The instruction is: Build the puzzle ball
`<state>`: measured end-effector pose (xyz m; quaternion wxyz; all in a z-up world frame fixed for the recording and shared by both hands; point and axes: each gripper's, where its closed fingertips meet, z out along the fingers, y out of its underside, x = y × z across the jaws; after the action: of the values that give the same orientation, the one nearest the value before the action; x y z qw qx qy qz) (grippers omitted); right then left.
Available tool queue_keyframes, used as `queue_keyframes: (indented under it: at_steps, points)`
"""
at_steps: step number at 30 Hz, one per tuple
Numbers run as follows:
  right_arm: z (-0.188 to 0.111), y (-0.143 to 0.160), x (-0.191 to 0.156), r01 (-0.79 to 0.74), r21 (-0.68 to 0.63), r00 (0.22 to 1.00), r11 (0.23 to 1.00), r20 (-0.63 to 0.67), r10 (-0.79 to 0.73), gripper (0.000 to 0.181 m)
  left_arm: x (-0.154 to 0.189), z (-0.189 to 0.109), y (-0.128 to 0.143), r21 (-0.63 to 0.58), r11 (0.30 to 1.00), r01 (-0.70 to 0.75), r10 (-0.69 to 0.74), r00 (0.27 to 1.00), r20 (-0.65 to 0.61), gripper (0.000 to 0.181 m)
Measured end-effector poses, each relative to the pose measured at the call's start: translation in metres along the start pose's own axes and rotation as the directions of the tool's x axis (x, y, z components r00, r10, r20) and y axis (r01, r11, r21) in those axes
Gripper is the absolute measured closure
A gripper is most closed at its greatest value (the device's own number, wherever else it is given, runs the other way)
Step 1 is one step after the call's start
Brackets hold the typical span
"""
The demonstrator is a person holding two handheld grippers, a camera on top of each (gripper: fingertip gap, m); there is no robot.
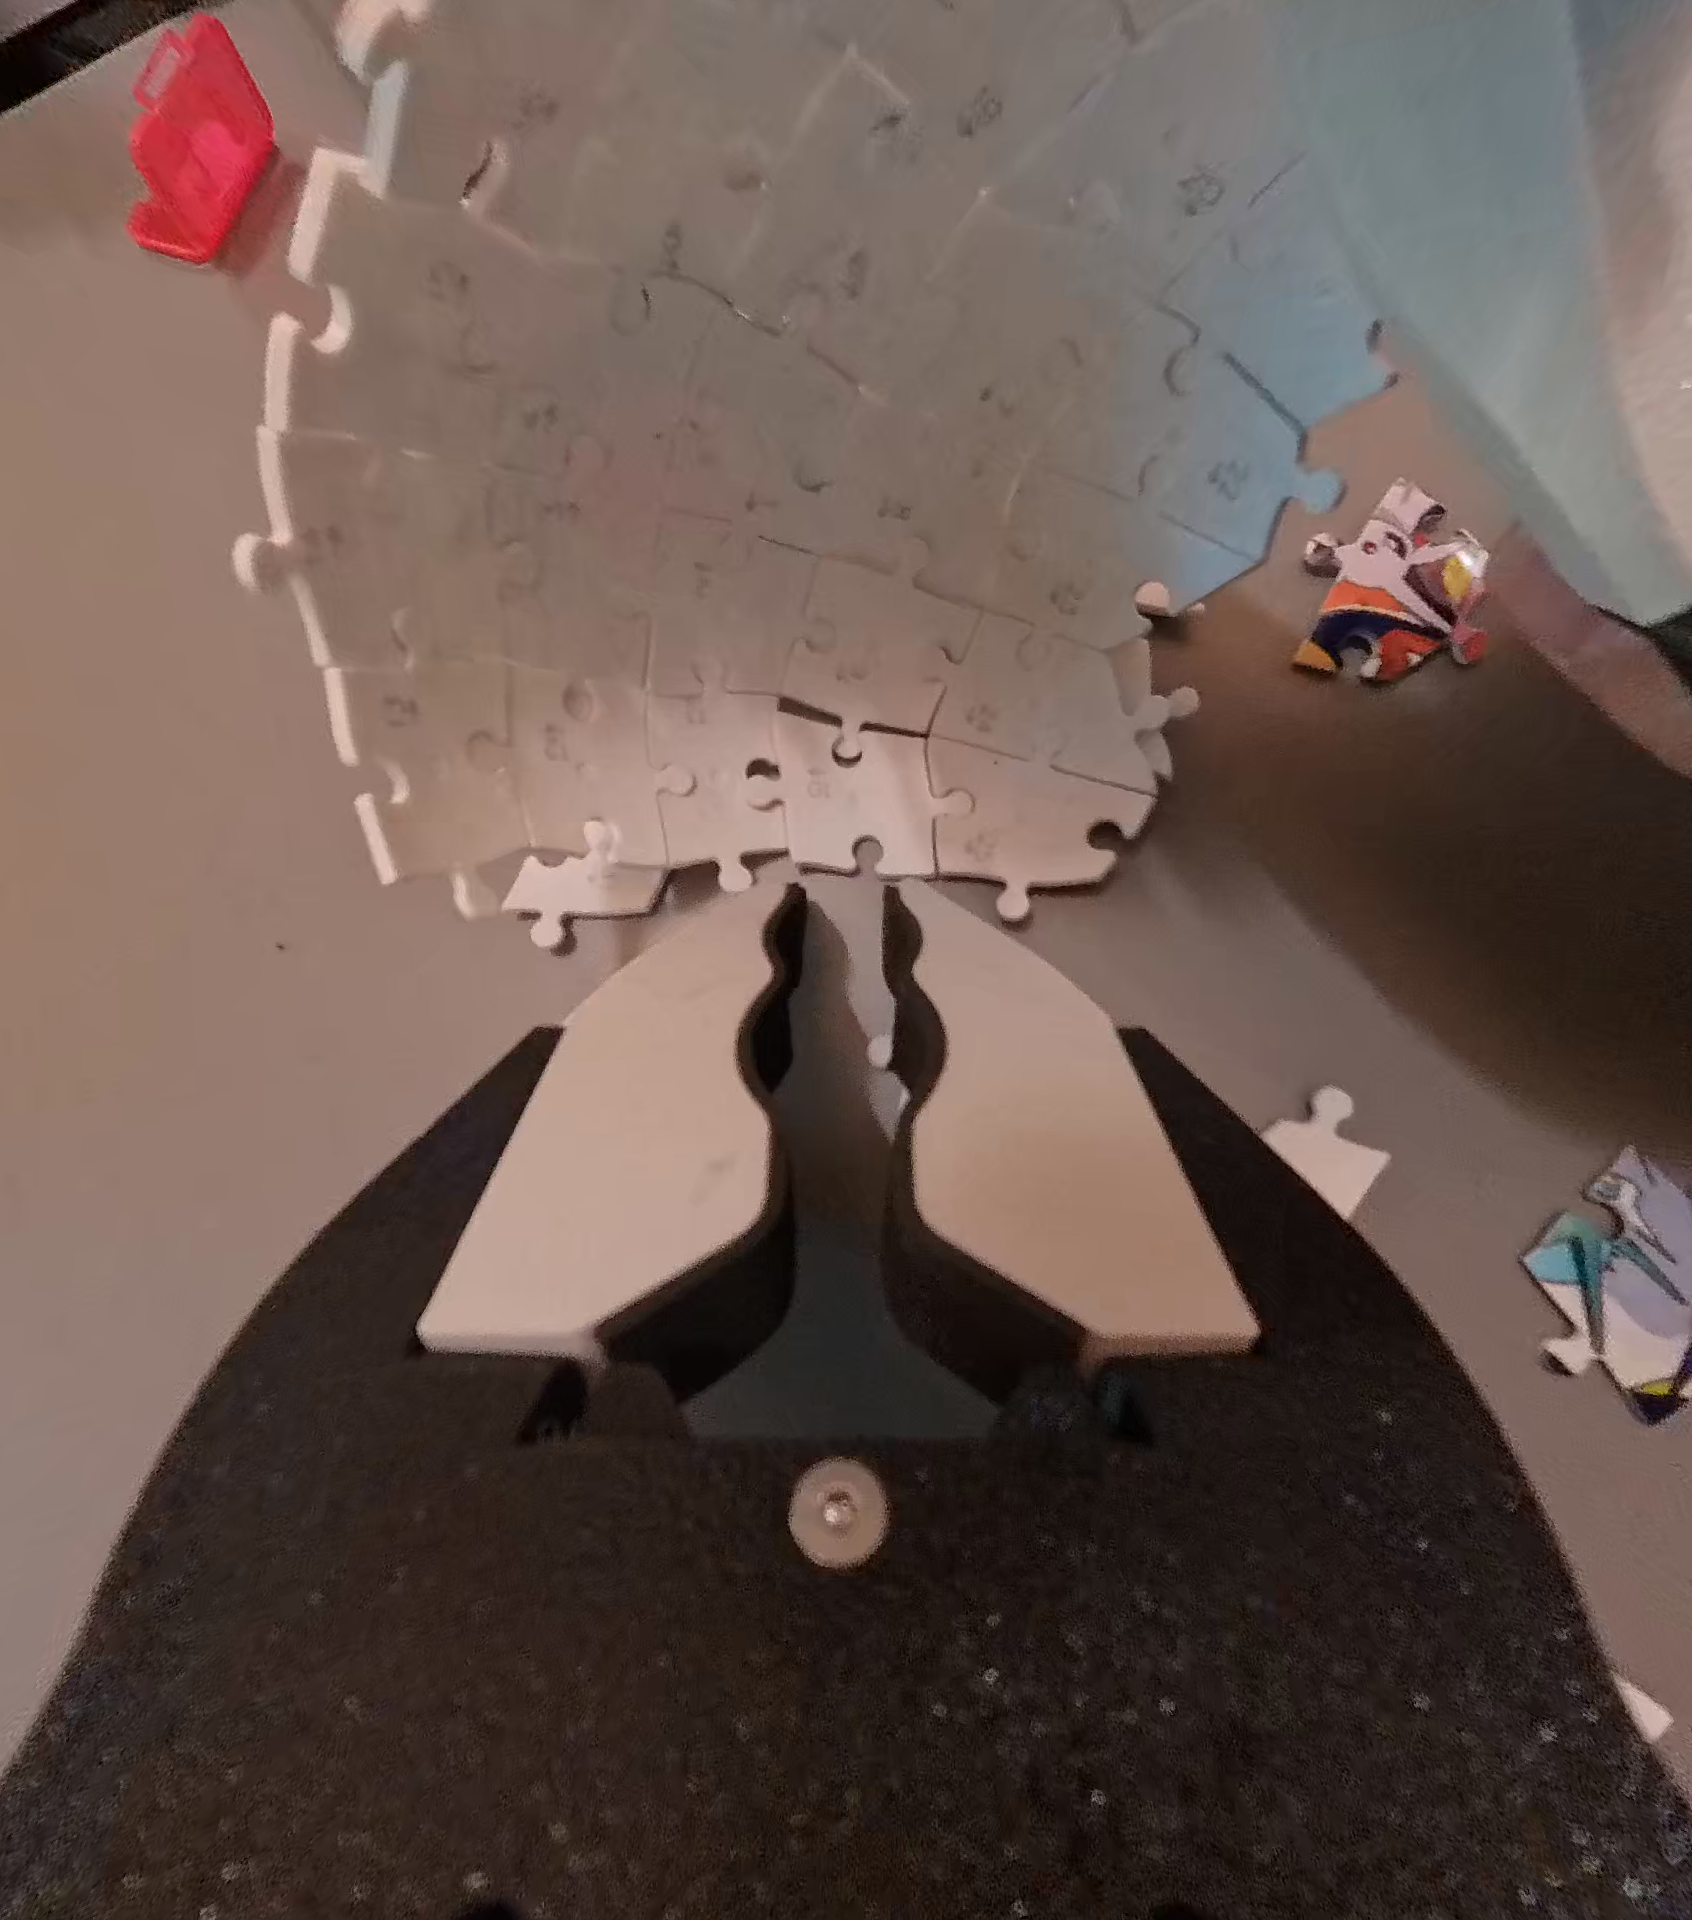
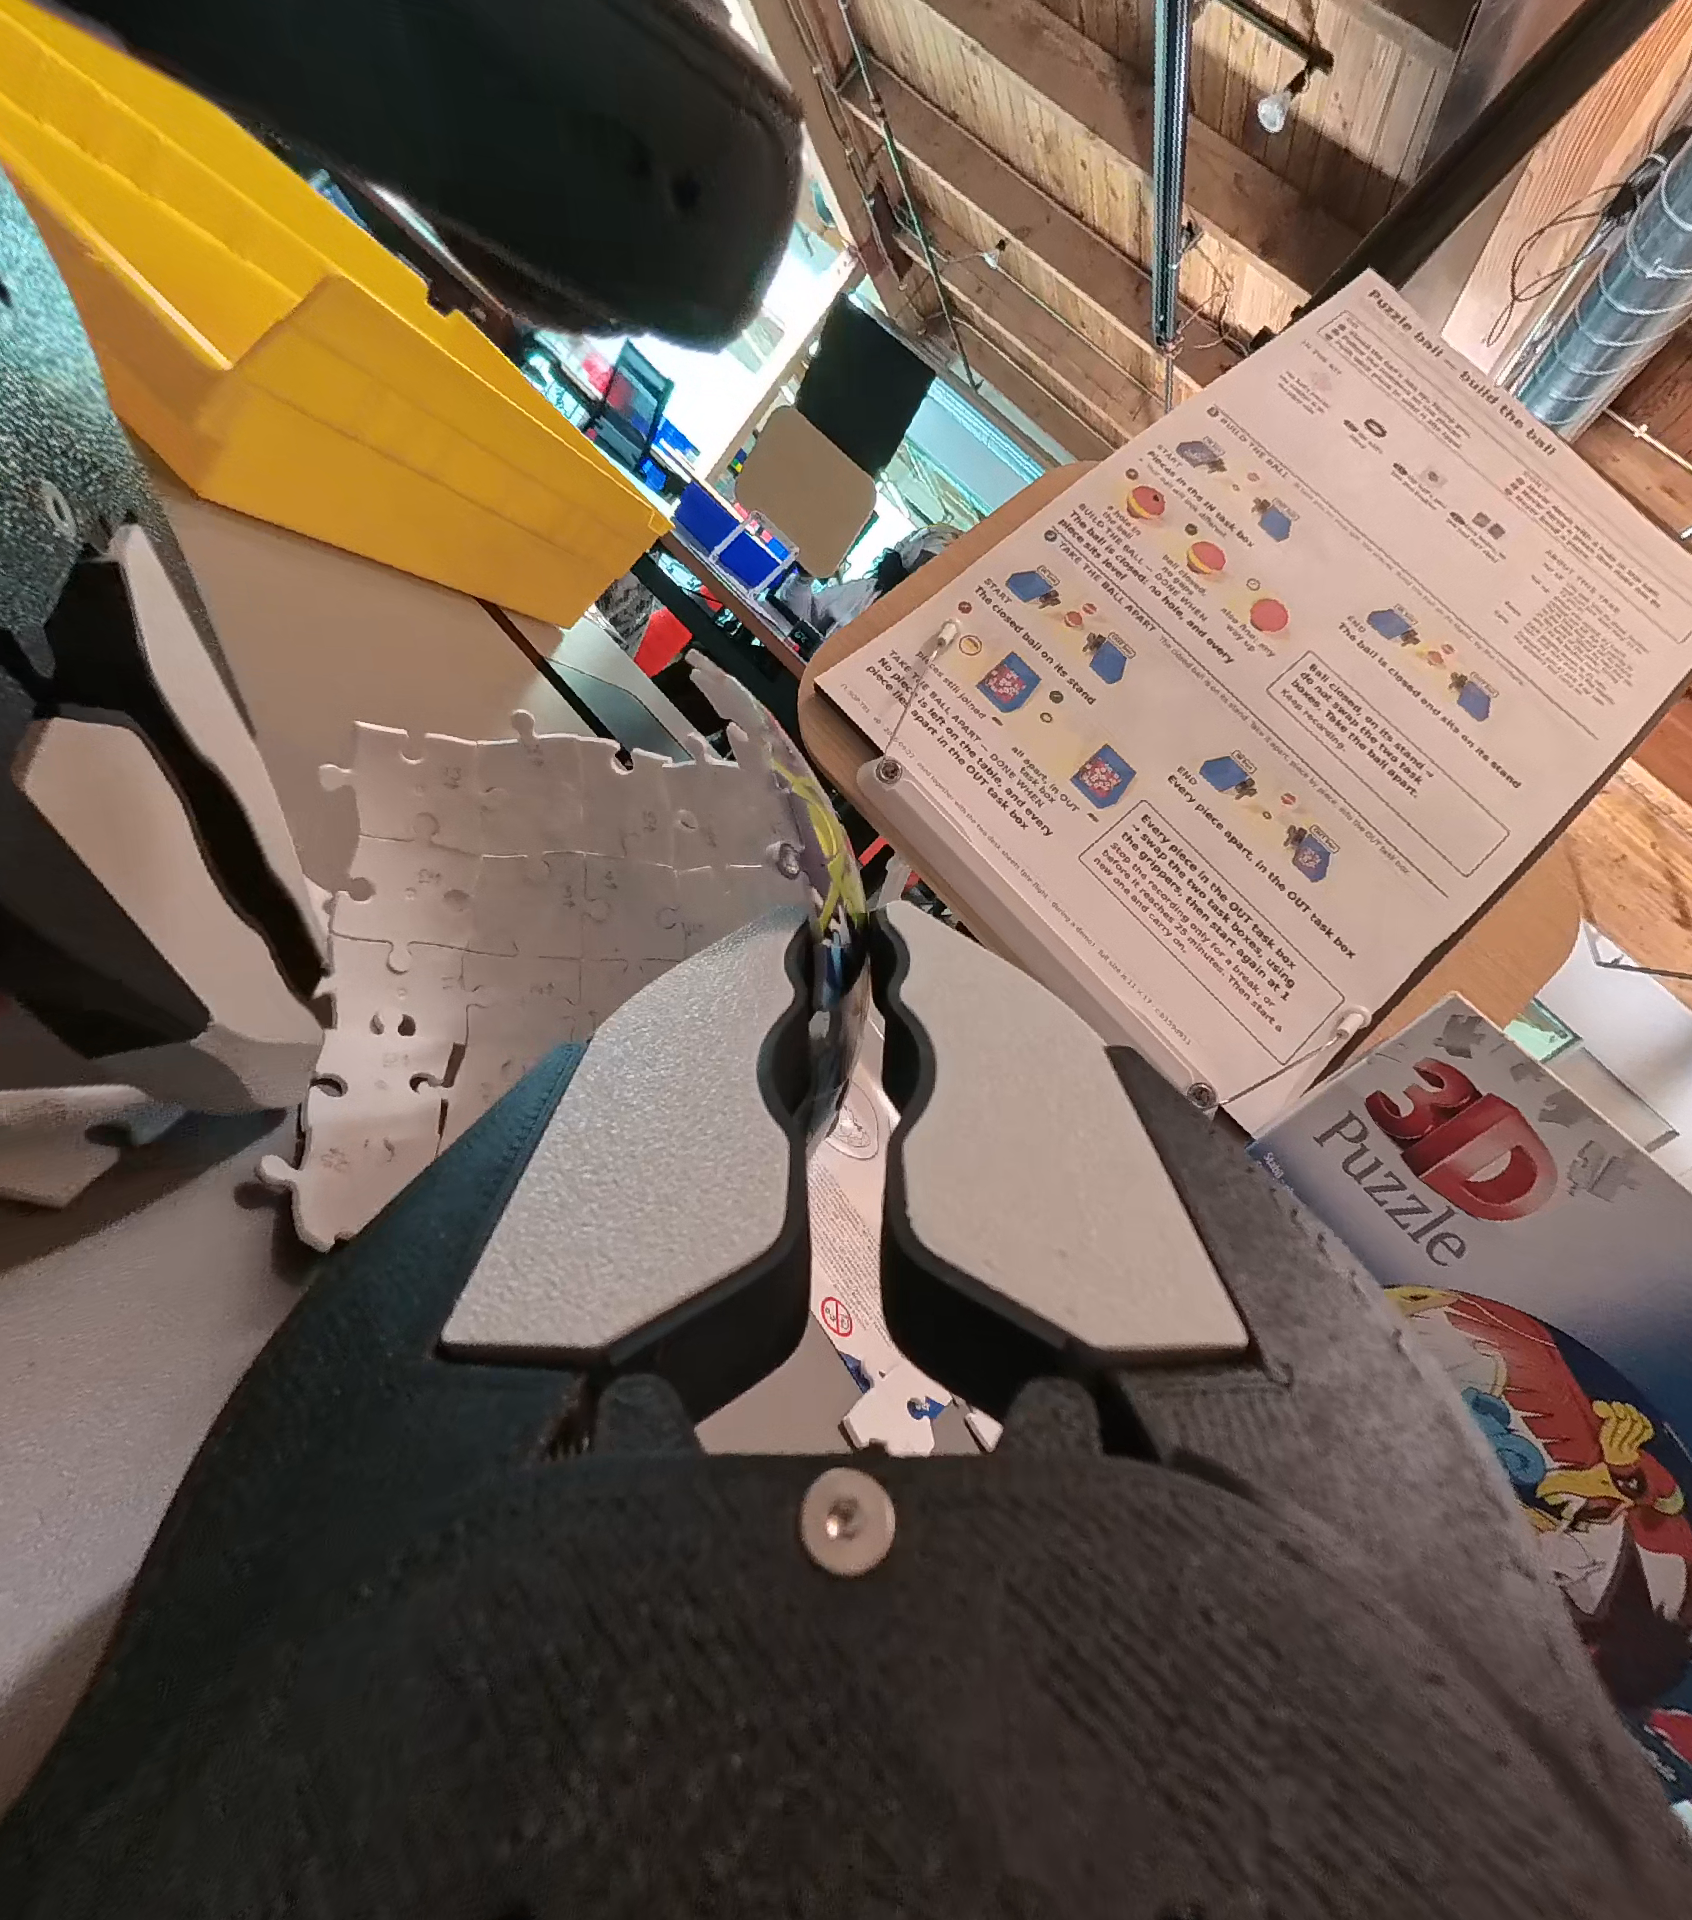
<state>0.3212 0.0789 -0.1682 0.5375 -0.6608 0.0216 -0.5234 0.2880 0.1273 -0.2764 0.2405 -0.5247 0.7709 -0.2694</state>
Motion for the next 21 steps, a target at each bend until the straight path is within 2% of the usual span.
queue_keyframes:
  at_steps: [6, 15, 21]
  points:
    - [-0.0002, -0.0008, -0.0009, 0.002, 0.003, 1.0, 1.0, 0.003, -0.002, 0.173, -0.0024, 0.0002, 0.0001, -0.023, 0.999, 0.028, -0.028, 1.0, 0.01, 0.165]
    - [0.0004, -0.0005, -0.0012, -0.013, 0.005, 1.0, 1.0, 0.009, 0.013, 0.171, -0.0032, 0.0056, -0.005, -0.001, 0.996, 0.084, -0.084, 0.996, 0.026, 0.174]
    - [0.0011, 0.0023, 0.0003, -0.018, -0.007, 1.0, 1.0, 0.003, 0.018, 0.171, -0.0033, 0.0075, -0.0089, 0.016, 0.999, 0.051, -0.052, 0.997, 0.05, 0.181]
